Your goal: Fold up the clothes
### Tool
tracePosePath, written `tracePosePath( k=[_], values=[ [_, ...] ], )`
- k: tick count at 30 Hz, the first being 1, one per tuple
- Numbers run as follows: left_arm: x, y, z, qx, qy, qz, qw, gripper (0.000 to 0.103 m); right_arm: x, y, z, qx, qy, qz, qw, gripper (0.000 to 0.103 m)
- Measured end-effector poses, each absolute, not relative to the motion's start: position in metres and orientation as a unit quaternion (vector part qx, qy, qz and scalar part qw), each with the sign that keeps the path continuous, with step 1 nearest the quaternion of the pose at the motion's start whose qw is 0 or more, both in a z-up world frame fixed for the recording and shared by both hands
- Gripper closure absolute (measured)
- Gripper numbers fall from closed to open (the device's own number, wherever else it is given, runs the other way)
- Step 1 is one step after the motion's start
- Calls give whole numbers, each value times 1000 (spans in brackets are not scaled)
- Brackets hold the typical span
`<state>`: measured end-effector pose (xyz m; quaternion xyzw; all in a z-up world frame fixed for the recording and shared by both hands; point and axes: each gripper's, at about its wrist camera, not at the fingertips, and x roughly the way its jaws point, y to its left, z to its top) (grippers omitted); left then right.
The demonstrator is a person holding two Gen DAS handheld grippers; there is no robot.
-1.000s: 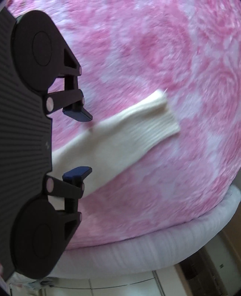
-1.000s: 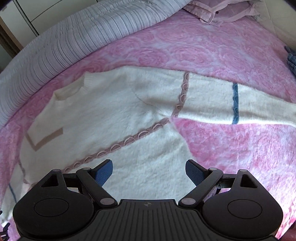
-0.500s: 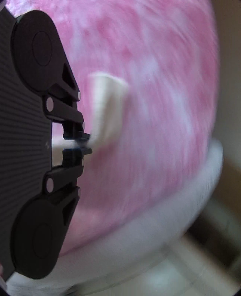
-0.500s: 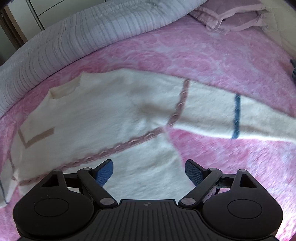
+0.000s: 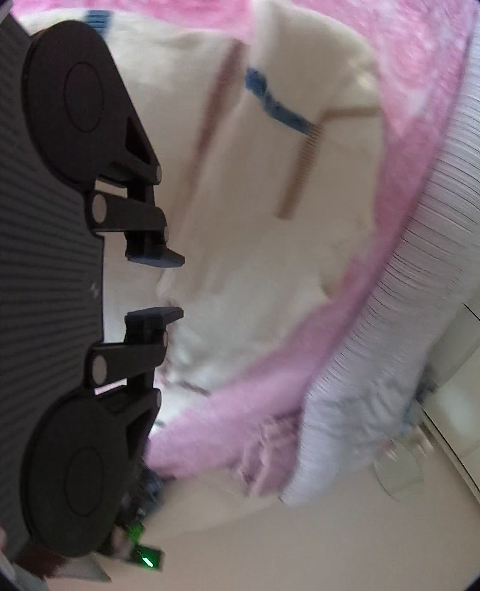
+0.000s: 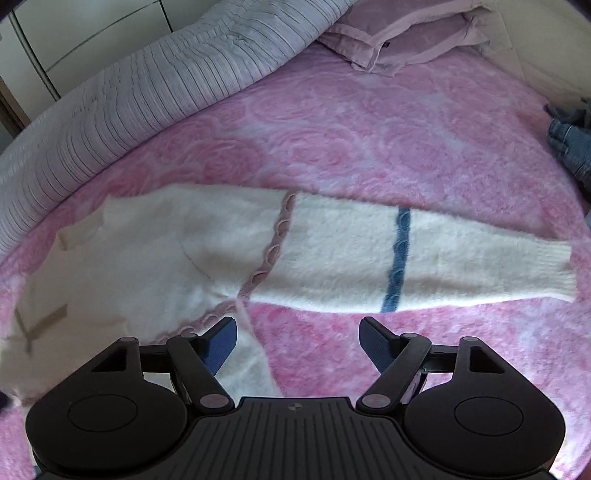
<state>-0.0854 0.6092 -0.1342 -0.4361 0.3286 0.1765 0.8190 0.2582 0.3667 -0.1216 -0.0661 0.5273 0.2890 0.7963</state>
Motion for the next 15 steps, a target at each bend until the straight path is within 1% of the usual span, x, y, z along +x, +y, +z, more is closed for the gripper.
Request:
tracePosePath(
  k=[3, 5, 7, 8, 12, 15],
  values=[
    [-111, 619, -135, -432, 341, 217, 806, 86, 260, 370, -129, -34, 544, 310, 779, 26],
    [-129, 631, -135, -421, 354, 252, 796, 86, 254, 381, -144, 7, 573, 336, 747, 29],
    [-149, 650, -133, -412, 363, 281, 787, 86, 245, 396, -163, 57, 606, 367, 703, 43],
    [-157, 657, -133, -410, 364, 293, 783, 86, 240, 404, -172, 80, 621, 377, 683, 44],
    [-181, 681, -132, -405, 362, 331, 772, 86, 216, 442, -211, 129, 656, 384, 637, 44],
    [-189, 694, -136, -416, 354, 343, 764, 85, 202, 466, -229, 123, 657, 386, 635, 44]
  ],
)
